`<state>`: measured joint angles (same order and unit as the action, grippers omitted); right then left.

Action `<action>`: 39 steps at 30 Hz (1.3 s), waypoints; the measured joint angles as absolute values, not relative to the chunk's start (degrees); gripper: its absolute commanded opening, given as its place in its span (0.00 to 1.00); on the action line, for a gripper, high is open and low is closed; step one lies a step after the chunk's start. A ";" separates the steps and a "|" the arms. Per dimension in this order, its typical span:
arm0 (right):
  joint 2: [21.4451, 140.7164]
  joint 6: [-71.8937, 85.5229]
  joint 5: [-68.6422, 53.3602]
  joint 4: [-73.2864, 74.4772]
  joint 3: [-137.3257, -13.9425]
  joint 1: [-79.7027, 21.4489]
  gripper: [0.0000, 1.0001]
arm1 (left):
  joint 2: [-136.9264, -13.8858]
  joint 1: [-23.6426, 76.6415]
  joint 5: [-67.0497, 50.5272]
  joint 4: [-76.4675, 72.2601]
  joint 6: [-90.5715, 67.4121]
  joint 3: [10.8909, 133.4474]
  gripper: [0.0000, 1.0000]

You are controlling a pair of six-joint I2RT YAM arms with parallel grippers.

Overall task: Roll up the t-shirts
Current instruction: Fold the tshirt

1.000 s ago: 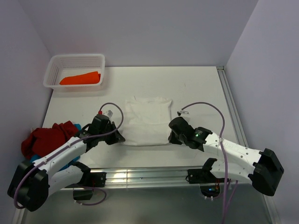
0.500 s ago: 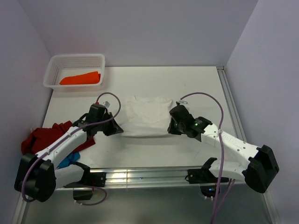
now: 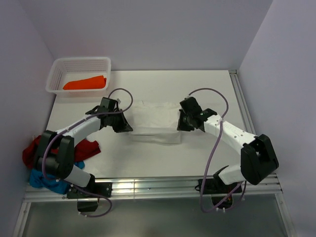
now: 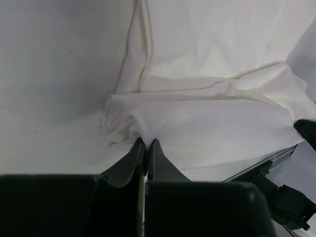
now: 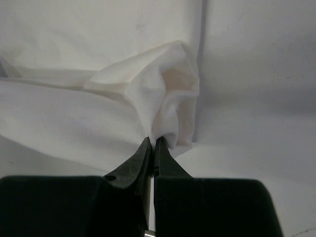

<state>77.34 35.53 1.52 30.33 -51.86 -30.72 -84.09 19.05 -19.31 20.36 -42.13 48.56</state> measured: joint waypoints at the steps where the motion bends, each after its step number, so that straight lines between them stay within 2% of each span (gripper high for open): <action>1: 78.74 35.07 1.10 30.04 -52.69 -30.06 0.00 | -85.25 18.83 -19.53 20.38 -41.93 49.32 0.04; 9: 90.39 32.84 -3.42 27.33 -58.00 -24.95 0.00 | -93.84 17.06 -19.81 20.16 -40.45 55.68 0.00; 13: 90.19 31.99 -5.23 26.85 -58.06 -24.21 0.00 | -93.34 16.73 -20.12 19.55 -40.07 55.40 0.00; 20: 79.85 32.42 -7.05 24.95 -51.64 -24.91 0.00 | -82.72 16.60 -21.43 18.02 -40.38 48.16 0.00; 28: 67.00 38.87 -6.68 19.44 -34.39 -30.55 0.00 | -73.01 18.50 -22.87 12.84 -43.99 32.82 0.00; 33: 61.04 46.52 -0.97 14.87 -23.73 -37.04 0.00 | -67.35 25.78 -18.00 5.41 -50.35 21.85 0.00; 39: 57.21 51.81 6.09 13.63 -21.15 -40.97 0.00 | -60.25 31.18 -10.26 -0.32 -55.37 15.25 0.00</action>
